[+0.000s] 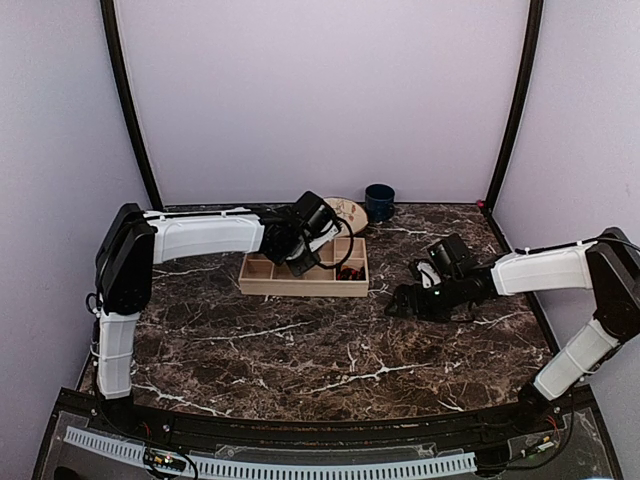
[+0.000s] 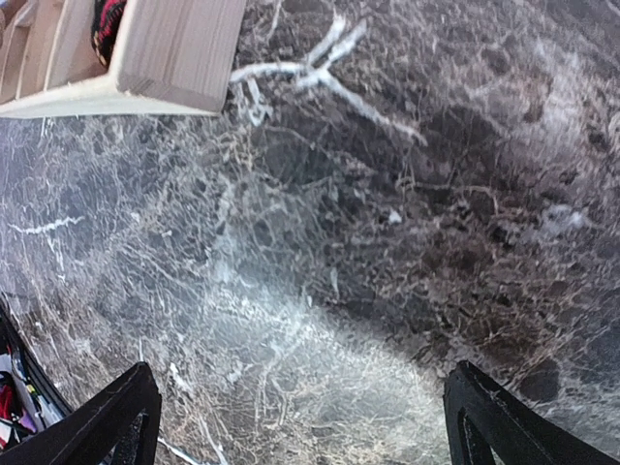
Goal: Roll the socks
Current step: Place the sock in the storage box.
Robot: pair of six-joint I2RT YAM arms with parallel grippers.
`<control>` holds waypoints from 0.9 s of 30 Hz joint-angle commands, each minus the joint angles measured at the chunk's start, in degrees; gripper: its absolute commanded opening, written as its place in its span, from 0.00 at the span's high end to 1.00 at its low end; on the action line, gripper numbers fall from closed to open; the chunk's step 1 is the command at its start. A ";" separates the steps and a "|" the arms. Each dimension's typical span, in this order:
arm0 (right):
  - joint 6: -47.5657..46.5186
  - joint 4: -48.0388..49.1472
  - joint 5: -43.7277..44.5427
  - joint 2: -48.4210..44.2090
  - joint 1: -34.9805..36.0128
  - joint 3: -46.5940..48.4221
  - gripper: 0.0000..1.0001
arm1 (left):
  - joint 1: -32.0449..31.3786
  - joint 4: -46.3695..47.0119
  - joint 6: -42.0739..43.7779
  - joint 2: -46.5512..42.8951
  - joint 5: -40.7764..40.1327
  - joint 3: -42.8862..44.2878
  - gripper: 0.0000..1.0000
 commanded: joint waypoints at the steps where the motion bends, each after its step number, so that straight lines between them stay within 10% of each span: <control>1: 0.91 1.31 1.98 0.26 0.24 2.34 0.00 | -0.09 1.74 2.70 -0.69 -5.39 0.35 1.00; 27: 3.13 3.61 2.42 -1.99 1.27 0.49 0.00 | -0.09 -3.01 4.68 -1.00 -6.35 -6.46 1.00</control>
